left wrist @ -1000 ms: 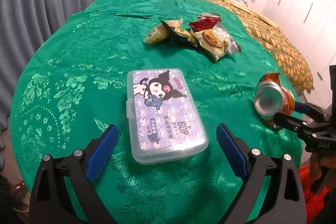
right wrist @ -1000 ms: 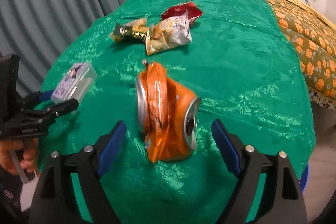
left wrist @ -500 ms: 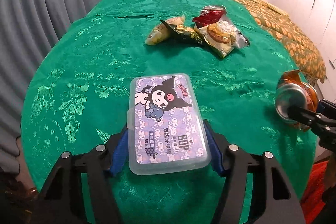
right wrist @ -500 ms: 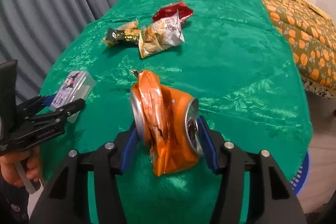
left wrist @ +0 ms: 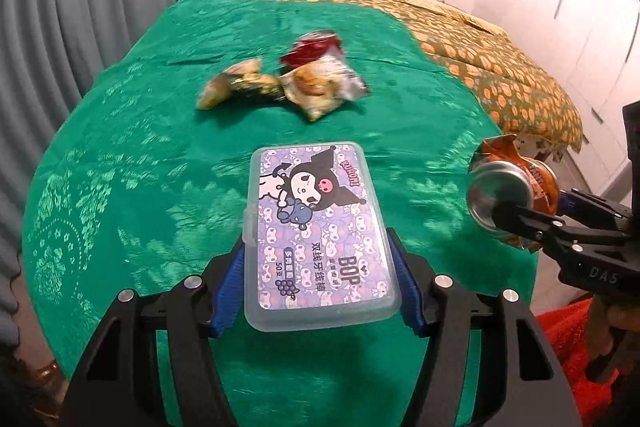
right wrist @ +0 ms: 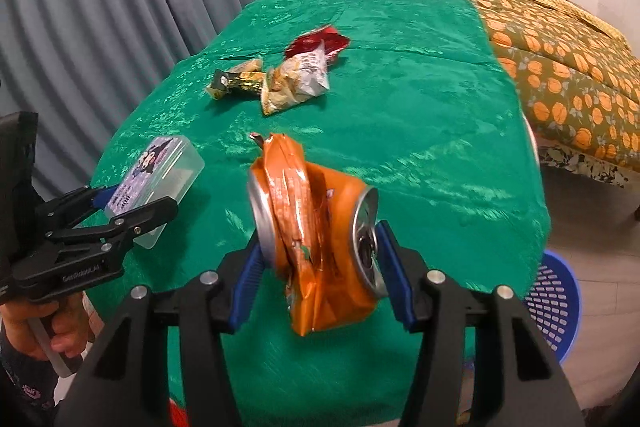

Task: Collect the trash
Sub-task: 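Carry box and can to the blue wastebasket and open both tools to drop them, then move both tools back over the cloth toward the chip bags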

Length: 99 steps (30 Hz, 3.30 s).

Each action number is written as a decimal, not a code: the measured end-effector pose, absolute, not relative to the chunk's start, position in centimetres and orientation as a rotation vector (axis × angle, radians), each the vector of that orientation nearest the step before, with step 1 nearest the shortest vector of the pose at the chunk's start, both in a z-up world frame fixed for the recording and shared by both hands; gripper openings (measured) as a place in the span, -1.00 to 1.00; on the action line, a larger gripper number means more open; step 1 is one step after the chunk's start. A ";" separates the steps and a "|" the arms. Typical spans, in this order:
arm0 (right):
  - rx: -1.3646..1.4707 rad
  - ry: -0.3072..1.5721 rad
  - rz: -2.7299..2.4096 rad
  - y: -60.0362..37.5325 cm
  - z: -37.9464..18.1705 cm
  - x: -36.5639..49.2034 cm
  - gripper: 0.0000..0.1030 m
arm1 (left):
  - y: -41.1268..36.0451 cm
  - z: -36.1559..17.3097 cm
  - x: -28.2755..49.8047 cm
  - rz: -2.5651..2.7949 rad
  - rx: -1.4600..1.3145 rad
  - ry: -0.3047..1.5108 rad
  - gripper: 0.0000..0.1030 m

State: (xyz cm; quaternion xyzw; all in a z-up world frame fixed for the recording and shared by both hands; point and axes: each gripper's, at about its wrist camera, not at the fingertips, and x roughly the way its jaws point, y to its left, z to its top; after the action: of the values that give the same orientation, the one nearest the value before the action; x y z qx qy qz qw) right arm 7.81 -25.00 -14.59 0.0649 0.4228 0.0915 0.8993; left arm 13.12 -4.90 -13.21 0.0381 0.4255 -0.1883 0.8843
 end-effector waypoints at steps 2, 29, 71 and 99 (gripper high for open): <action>0.153 0.877 0.181 -25.8 -14.9 7.4 0.03 | -5.9 -13.1 12.7 -0.387 0.102 0.879 0.22; 0.202 0.864 0.197 -28.2 -15.2 6.6 0.03 | -9.7 -13.7 12.2 -0.388 0.200 0.873 0.21; 0.491 1.121 -0.291 -62.2 -30.0 5.5 0.34 | -47.5 -30.7 12.1 -0.842 0.326 1.190 0.53; 0.088 0.767 -0.047 -35.7 -16.5 5.8 0.73 | -14.7 -14.9 10.3 -0.606 0.220 0.914 0.78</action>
State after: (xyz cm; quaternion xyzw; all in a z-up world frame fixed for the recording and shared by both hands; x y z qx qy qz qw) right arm 5.80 -35.65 -16.49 0.0431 0.3740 -0.0227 0.9261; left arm 10.34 -14.67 -14.88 0.1043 0.4336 -0.2875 0.8476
